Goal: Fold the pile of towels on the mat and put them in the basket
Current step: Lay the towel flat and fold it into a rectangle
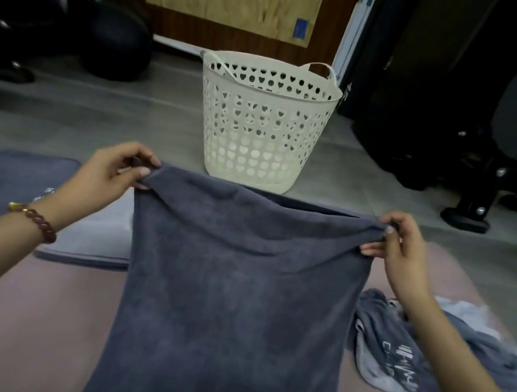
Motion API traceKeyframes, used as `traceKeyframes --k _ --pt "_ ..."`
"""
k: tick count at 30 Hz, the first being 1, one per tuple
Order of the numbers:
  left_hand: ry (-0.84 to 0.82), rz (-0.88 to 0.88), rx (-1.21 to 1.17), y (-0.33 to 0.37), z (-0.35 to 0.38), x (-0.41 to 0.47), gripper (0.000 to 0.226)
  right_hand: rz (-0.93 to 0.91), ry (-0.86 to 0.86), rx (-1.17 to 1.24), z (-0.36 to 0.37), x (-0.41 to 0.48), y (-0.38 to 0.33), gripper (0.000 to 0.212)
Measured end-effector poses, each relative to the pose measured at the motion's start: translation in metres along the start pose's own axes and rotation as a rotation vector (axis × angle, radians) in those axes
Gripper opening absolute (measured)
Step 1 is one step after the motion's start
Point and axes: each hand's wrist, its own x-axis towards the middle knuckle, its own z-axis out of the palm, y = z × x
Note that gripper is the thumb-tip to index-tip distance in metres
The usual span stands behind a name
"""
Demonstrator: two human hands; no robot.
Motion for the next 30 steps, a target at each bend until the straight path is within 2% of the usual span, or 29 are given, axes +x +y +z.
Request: traceKeyframes --k 2,4,7,10,12,15,17,19,21,23,26,28,30 --pt "-0.004 -0.004 0.023 -0.001 0.002 -0.004 0.029 0.015 -0.044 -0.019 -0.003 -0.004 0.009 0.037" --pt "0.006 -0.016 0.024 -0.005 0.007 -0.010 0.028 0.044 -0.070 -0.046 -0.004 -0.010 0.020 0.037" --pt "0.034 -0.043 0.026 -0.017 0.013 -0.018 0.040 0.088 -0.072 -0.034 -0.003 -0.020 0.037 0.037" --pt "-0.048 -0.007 0.139 -0.026 0.015 -0.023 0.048 0.150 -0.049 0.071 0.001 -0.025 0.042 0.030" --pt "-0.116 0.039 0.253 -0.027 0.015 -0.024 0.062 0.175 -0.016 0.122 0.003 -0.025 0.042 0.030" --pt "-0.125 0.023 0.296 -0.031 0.010 -0.023 0.072 0.164 0.038 0.138 0.005 -0.022 0.041 0.032" --pt "-0.086 -0.032 0.274 -0.033 0.010 -0.023 0.067 0.149 0.071 0.129 0.008 -0.022 0.042 0.033" --pt "-0.022 -0.097 0.209 -0.032 0.013 -0.024 0.050 0.113 0.104 0.097 0.012 -0.023 0.044 0.035" --pt "0.060 -0.155 0.127 -0.030 0.015 -0.023 0.030 0.046 0.121 0.020 0.014 -0.024 0.046 0.044" --pt "0.104 -0.186 0.082 -0.029 0.015 -0.022 0.027 -0.095 0.103 -0.128 0.011 -0.025 0.047 0.053" --pt "0.114 -0.201 0.078 -0.026 0.013 -0.021 0.025 -0.338 -0.029 -0.470 0.003 -0.026 0.047 0.044" --pt "0.108 -0.203 0.086 -0.025 0.013 -0.021 0.026 -0.331 -0.089 -0.586 -0.002 -0.024 0.045 0.041" --pt "0.087 -0.215 0.104 -0.024 0.013 -0.023 0.024 -0.290 -0.104 -0.589 -0.004 -0.022 0.041 0.035"
